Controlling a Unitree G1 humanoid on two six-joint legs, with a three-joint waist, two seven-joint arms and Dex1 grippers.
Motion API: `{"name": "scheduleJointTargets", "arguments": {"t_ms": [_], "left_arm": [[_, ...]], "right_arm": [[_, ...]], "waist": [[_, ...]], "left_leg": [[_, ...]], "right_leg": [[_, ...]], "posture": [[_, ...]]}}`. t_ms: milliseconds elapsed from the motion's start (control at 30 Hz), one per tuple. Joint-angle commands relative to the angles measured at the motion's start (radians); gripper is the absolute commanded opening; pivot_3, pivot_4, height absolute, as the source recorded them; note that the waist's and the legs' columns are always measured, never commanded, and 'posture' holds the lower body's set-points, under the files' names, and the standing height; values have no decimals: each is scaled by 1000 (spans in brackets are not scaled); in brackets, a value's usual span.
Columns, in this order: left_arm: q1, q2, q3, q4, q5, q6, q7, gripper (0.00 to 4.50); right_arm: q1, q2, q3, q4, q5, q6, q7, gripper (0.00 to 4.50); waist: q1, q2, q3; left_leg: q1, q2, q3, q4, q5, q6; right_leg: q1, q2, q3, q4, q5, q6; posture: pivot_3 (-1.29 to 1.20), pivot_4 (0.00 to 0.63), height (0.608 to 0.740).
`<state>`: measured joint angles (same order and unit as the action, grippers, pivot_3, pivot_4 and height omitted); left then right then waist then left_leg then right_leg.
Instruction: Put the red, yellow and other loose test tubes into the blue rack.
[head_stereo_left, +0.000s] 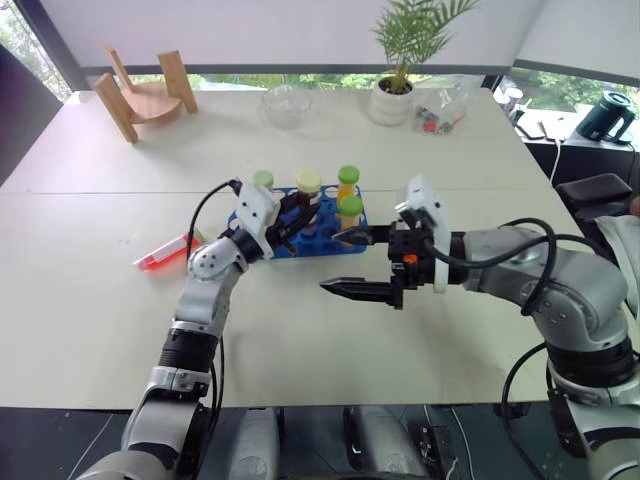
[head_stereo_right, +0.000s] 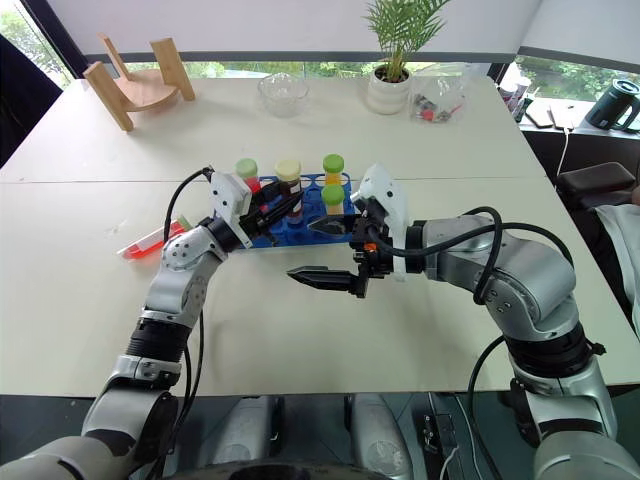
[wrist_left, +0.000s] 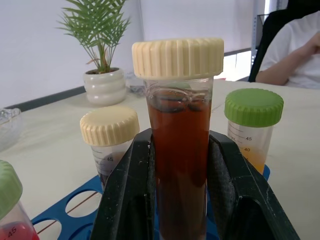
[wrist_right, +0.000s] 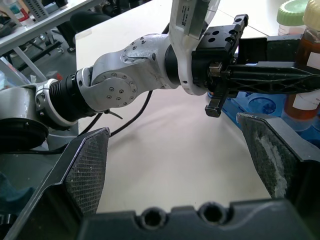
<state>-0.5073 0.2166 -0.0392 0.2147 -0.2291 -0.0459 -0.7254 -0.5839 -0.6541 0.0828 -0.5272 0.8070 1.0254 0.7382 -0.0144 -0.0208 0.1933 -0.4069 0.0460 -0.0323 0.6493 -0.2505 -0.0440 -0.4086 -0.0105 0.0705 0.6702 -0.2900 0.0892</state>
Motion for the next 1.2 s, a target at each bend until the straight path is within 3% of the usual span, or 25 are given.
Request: {"name": "scheduleJointTargets", "arguments": {"t_ms": [33,667,867,900,1000,1100,1200], "left_arm": [[38,14,-33,-19,7,41,-21,848],[75,0,-34,-88,-2,98,26,848],[91,44,-7,-181,-23,186,35,3876],[94,67,0,-218,-26,234,42,4311],[108,190,21,-370,-64,414,13,4311],[80,401,93,-549,-203,706,-65,4311],[13,657,190,-599,-331,904,-193,4311]], "right_arm": [[0,8,-5,-31,2,-19,-7,4500],[16,48,12,-32,-5,-32,-26,4500],[23,49,12,-34,-5,-34,-24,4500],[24,49,13,-32,-6,-35,-23,4500],[32,46,11,-32,-3,-38,-16,4500],[42,42,15,-27,-6,-49,-1,4500],[45,45,28,-16,-14,-67,20,4500]], "waist": [[0,0,0],[1,0,0],[0,0,0],[-2,0,0],[-7,0,0],[-8,0,2],[-9,0,3]], "left_leg": [[0,0,0,0,0,0],[-1,0,0,-2,0,0],[-1,0,0,-2,0,0],[-1,0,0,-2,0,0],[-1,1,0,-3,0,0],[-1,1,0,-4,0,0],[-1,1,0,-4,0,0]], "right_leg": [[0,0,0,-1,0,0],[0,0,0,-4,0,0],[0,0,0,-4,0,0],[0,0,-1,-4,0,0],[-1,0,0,-4,0,0],[-1,1,0,-4,0,0],[-2,0,-1,-4,0,0]], "posture": [[0,150,740],[0,150,740],[0,150,740],[0,150,740],[0,150,740],[0,150,740],[0,150,740]]}}
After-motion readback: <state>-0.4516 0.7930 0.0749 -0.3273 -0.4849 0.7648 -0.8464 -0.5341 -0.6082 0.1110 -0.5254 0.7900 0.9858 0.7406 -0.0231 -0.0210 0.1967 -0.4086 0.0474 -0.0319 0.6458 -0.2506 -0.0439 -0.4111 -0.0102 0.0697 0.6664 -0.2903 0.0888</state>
